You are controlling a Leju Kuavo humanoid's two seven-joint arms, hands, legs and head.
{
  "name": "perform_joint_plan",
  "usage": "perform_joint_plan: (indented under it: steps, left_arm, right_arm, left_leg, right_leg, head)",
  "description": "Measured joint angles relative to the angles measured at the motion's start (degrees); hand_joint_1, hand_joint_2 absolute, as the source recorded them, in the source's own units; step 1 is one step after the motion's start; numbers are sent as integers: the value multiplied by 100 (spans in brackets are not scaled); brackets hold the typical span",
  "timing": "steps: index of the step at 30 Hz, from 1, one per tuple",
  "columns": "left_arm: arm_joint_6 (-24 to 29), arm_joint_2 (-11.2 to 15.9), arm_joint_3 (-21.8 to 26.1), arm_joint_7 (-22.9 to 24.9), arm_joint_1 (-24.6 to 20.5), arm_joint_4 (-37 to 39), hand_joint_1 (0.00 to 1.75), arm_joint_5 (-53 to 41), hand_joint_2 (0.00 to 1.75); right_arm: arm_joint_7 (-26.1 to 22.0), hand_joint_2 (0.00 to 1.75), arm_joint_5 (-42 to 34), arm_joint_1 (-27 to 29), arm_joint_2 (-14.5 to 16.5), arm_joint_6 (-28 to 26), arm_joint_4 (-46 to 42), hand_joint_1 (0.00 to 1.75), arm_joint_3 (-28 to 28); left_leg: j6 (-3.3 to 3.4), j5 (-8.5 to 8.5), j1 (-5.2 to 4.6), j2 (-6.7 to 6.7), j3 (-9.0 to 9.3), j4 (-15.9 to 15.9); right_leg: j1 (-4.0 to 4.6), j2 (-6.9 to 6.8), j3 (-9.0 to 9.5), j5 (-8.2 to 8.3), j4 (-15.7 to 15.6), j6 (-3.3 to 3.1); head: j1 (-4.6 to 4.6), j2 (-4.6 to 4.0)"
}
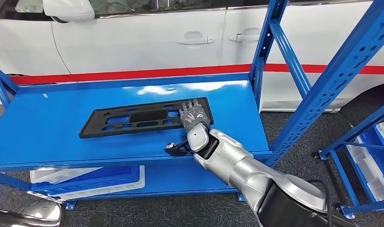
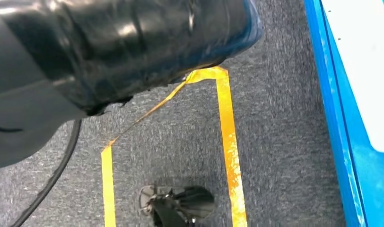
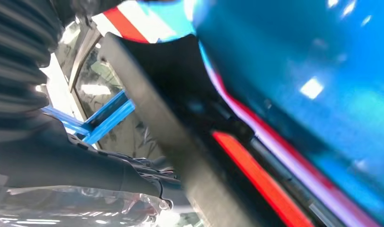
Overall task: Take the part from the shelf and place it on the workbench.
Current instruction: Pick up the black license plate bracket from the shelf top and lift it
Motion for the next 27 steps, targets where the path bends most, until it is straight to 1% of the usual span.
perform_joint_plan:
  steps: [1, 2, 3, 4, 6, 8, 9, 10, 12, 13, 14, 15, 16, 17, 18, 19, 20, 22, 23, 24, 25, 27]
  left_arm:
    - [0, 0, -2, -4, -3, 0, 0, 2, 0]
    - [-1, 2, -3, -10, -10, 0, 0, 8, 0]
    - [-3, 5, -5, -23, -19, 0, 0, 17, 0]
    - [-13, 8, -7, -40, -24, 0, 0, 28, 0]
    - [-45, 13, -10, -79, -23, 0, 0, 51, 0]
    - [-90, 13, -11, -119, -16, 0, 0, 61, 0]
    - [-129, 11, -13, -151, -18, 0, 0, 63, 0]
    - [-187, 10, -14, -193, -20, 0, 0, 64, 0]
    - [-333, 11, -22, -281, -22, 0, 0, 65, 0]
    - [-401, 13, -28, -320, -20, 0, 0, 66, 0]
    - [-454, 15, -34, -354, -18, 0, 0, 68, 0]
    - [-492, 16, -40, -383, -17, 0, 0, 70, 44]
    - [-519, 16, -44, -410, -18, 0, 0, 71, 87]
    - [-533, 20, -46, -430, -19, 0, 0, 72, 131]
    - [-546, 26, -47, -450, -21, 0, 0, 75, 175]
    - [-558, 32, -48, -471, -23, 0, 0, 80, 175]
    - [-571, 38, -49, -489, -24, 0, 0, 88, 175]
    - [-616, 40, -50, -528, -21, 0, 0, 106, 175]
    - [-647, 40, -50, -547, -19, 0, 0, 120, 175]
    - [-682, 42, -50, -569, -20, 0, 0, 141, 175]
    - [-719, 49, -50, -593, -23, 0, 0, 163, 175]
    - [-783, 64, -50, -631, -23, 0, 0, 212, 175]
  right_arm:
    - [-32, 175, -6, 4, 2, 28, 5, 175, -1]
    - [-73, 175, -16, 3, 3, 53, 8, 175, -1]
    - [-109, 175, -33, 3, 4, 70, 10, 175, -1]
    - [-137, 175, -51, 6, 4, 69, 11, 175, -1]
    - [-161, 175, -83, 12, 4, 47, 15, 175, -1]
    - [-178, 175, -90, 10, -2, 26, 21, 175, -1]
    - [-189, 175, -90, 8, -6, 13, 25, 175, -1]
    - [-198, 175, -89, 9, -12, -14, 27, 175, -1]
    - [-221, 175, -90, 18, -25, -104, 31, 175, -1]
    - [-238, 175, -93, 22, -32, -160, 33, 175, -1]
    - [-259, 175, -97, 19, -38, -213, 36, 175, -1]
    - [-286, 175, -100, 8, -41, -262, 37, 175, -1]
    - [-314, 175, -102, -7, -42, -305, 37, 175, -1]
    - [-343, 175, -102, -22, -42, -342, 37, 175, -1]
    - [-372, 175, -105, -35, -38, -377, 34, 175, -1]
    - [-397, 175, -108, -42, -33, -412, 31, 175, -1]
    - [-419, 175, -114, -46, -29, -446, 27, 175, -1]
    - [-444, 175, -134, -54, -17, -516, 20, 175, -1]
    - [-449, 175, -149, -62, -8, -550, 15, 175, -1]
    - [-456, 175, -166, -72, 4, -580, 8, 175, -1]
    - [-466, 175, -180, -78, 18, -609, 1, 175, -1]
    - [-494, 175, -199, -82, 32, -664, -4, 175, -1]
  left_leg:
    - [38, 204, -10, 0, 179, -379]
    - [80, 346, -29, 2, 365, -755]
    - [116, 434, -49, 3, 509, -1049]
    - [143, 455, -71, 2, 585, -1207]
    - [176, 448, -98, -1, 618, -1282]
    - [216, 490, -70, 11, 674, -1367]
    - [241, 512, -50, 19, 704, -1414]
    - [258, 527, -33, 27, 724, -1441]
    - [279, 525, -32, 32, 725, -1441]
    - [276, 517, -28, 32, 723, -1430]
    - [266, 505, -20, 31, 722, -1415]
    - [249, 487, -7, 27, 723, -1389]
    - [223, 460, 9, 20, 723, -1351]
    - [190, 430, 18, 11, 714, -1310]
    - [150, 399, 17, 2, 694, -1257]
    - [111, 380, 14, -5, 674, -1221]
    - [74, 374, 11, -10, 656, -1206]
    - [13, 375, 24, -11, 641, -1210]
    - [-10, 346, 31, -8, 628, -1182]
    - [-30, 266, 35, -3, 578, -1068]
    - [-45, 131, 37, 2, 473, -838]
    - [-57, -196, 35, 4, 134, -125]
  right_leg:
    - [10, 2, 9, -3, 1, -1]
    - [27, 4, 13, -7, 3, 4]
    - [35, 4, 12, -9, 4, 13]
    - [37, 3, 6, -10, 6, 28]
    - [23, 2, 5, -6, -4, 76]
    - [19, -5, -7, -61, 58, 144]
    - [19, -9, -69, -160, 207, 178]
    - [9, -14, -184, -306, 463, 207]
    - [-29, -18, -509, -619, 1139, 253]
    - [-52, -19, -625, -675, 1371, 272]
    - [-75, -21, -651, -627, 1419, 292]
    - [-98, -22, -570, -482, 1253, 311]
    - [-122, -24, -409, -289, 930, 330]
    - [-132, -24, -242, -166, 606, 344]
    - [-135, -18, -111, -94, 347, 332]
    - [-127, -12, -44, -86, 208, 309]
    - [-109, -4, -34, -120, 177, 273]
    - [-97, -1, -38, -104, 154, 188]
    - [-101, -3, -31, -93, 141, 151]
    - [-110, -6, -24, -83, 128, 117]
    - [-116, -9, -18, -75, 117, 90]
    - [-98, -11, -23, -76, 117, 64]
  head:
    - [1, 0]
    - [3, 0]
    - [5, 0]
    - [7, 0]
    - [5, 0]
    - [11, -1]
    - [22, -1]
    - [33, -1]
    - [48, 0]
    - [48, 0]
    - [49, 0]
    - [49, 0]
    - [49, 0]
    - [50, 0]
    - [52, 0]
    - [50, 0]
    - [49, 0]
    - [45, 0]
    - [40, 0]
    - [31, 0]
    - [21, -1]
    - [9, -1]
